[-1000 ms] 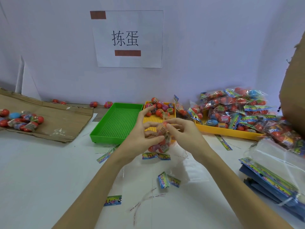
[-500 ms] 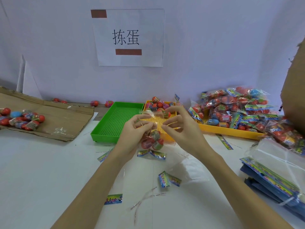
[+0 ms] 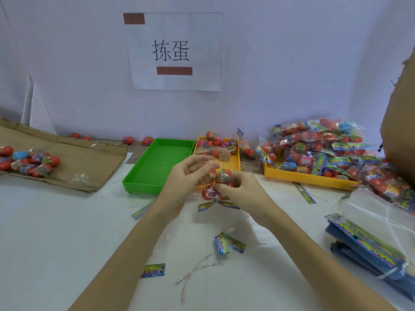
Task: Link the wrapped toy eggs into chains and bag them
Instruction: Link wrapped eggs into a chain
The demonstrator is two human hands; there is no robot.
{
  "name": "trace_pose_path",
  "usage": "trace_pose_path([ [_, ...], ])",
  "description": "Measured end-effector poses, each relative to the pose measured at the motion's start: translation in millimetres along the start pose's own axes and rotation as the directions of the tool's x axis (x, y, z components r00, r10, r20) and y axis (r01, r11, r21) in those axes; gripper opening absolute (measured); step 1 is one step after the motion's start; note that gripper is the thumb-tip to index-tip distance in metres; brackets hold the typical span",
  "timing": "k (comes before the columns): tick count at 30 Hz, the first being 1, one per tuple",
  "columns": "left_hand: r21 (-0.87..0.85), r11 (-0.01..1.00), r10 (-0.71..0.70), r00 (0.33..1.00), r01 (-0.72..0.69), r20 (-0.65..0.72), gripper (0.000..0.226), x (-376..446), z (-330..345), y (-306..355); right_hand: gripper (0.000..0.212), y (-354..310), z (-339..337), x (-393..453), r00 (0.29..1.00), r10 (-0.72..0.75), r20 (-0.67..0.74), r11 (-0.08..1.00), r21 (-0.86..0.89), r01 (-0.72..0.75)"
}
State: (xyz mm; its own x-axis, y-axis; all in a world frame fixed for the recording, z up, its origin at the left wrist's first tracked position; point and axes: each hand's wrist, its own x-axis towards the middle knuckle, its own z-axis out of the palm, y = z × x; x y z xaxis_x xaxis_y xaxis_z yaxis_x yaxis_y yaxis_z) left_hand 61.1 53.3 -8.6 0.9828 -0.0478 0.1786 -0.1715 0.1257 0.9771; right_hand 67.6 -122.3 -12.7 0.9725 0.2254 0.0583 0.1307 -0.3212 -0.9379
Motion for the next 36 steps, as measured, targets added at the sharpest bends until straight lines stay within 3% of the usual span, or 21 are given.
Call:
trace_pose_path([
  [7,0.013,1.0,0.007,1.0,-0.007,-0.02,0.032,1.9,-2.3,0.2,0.013,-5.3,3.6,-2.2,0.999,0.039,0.002,0.997,0.06,-0.039],
  [13,-0.045,0.999,0.015,0.994,-0.02,-0.11,0.033,3.3,-6.5,3.7,0.013,-11.6,-12.3,-3.1,0.98,0.128,0.153,0.977,0.149,-0.151],
  [17,-0.018,1.0,-0.011,0.987,0.009,-0.162,0.037,2.8,-4.2,0.1,0.007,-9.6,-18.8,-4.5,0.987,0.111,0.113,0.967,0.217,-0.133],
  [23,0.005,1.0,-0.023,0.99,0.024,-0.139,0.027,2.8,-3.0,-4.3,0.017,-11.0,-15.0,-5.1,0.993,0.106,0.06,0.927,0.355,-0.121],
  [28,-0.042,0.999,-0.03,0.99,0.025,-0.141,0.014,0.5,-3.6,-0.7,0.016,-14.9,-10.4,-5.3,0.988,0.106,0.112,0.945,0.298,-0.135],
  [31,-0.03,0.999,-0.04,0.994,0.037,-0.099,0.013,1.0,-5.2,0.6,0.028,-16.5,-8.0,-5.3,0.997,0.075,0.022,0.948,0.309,-0.078],
  [36,0.056,0.998,0.036,0.992,-0.029,-0.118,0.014,3.0,-5.7,0.3,0.018,-15.6,-9.1,-4.6,0.997,0.078,-0.005,0.971,0.229,-0.075],
])
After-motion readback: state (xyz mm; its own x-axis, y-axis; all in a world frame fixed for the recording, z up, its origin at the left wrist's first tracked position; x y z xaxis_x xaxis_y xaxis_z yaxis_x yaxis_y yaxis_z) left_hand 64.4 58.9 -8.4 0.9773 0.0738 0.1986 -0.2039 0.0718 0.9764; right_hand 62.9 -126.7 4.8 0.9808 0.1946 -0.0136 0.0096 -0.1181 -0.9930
